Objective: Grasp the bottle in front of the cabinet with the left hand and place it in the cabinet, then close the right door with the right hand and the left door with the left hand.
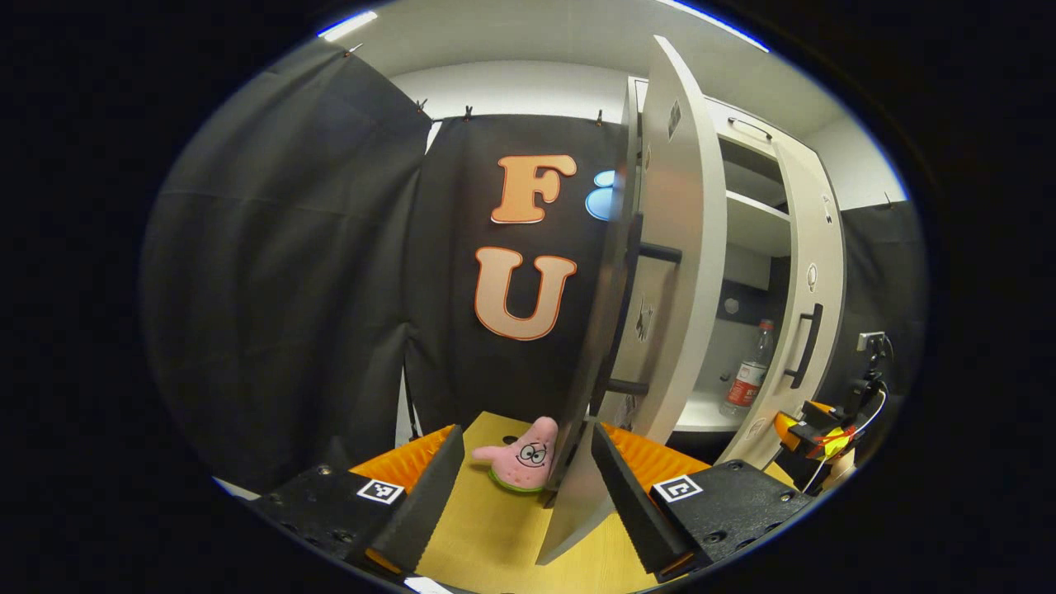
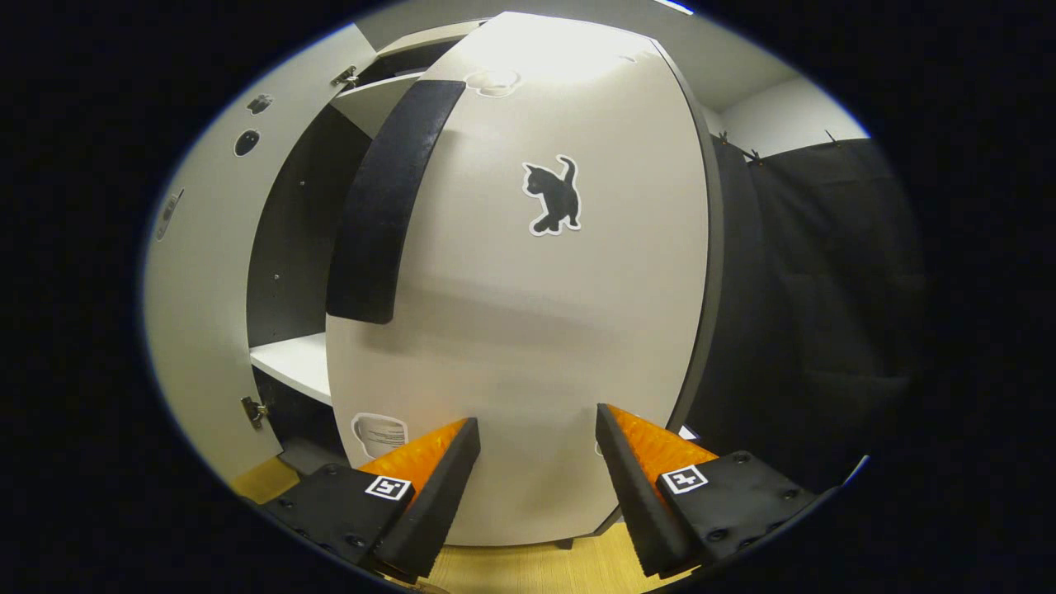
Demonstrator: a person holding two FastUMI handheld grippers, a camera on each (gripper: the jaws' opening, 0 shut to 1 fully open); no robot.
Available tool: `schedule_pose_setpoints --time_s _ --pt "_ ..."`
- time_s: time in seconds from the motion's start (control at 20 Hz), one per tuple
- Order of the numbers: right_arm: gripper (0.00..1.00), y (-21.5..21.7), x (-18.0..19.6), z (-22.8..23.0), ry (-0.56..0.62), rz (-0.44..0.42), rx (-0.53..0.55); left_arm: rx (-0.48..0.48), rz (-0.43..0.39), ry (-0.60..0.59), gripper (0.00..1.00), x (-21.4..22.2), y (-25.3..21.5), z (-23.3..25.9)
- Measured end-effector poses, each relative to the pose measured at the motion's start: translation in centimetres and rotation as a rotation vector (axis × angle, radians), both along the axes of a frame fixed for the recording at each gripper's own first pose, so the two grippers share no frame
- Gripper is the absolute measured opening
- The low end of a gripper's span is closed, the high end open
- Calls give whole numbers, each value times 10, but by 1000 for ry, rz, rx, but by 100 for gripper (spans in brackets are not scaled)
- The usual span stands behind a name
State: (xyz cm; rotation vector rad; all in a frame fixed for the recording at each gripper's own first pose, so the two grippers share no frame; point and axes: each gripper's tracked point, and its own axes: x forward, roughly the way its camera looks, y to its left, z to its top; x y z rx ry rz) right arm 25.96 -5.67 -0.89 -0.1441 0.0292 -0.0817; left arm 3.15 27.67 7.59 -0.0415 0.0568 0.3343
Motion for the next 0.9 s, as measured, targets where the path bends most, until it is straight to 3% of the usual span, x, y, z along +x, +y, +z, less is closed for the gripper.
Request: schedule_pose_setpoints --time_s 0.35,0.45,0.5,0.9 --pt "87 0 -1 0 8 -1 11 -11 -42 19 94 12 -4 -10" --pt "88 -4 -2 3 4 -3 21 -54 -72 23 93 16 -10 -16" --pt "94 -8 -7 7 -5 -10 24 -76 -89 18 93 19 -15 -19" --pt "94 -46 -56 47 -54 -55 43 -84 -195 35 93 35 -65 -26"
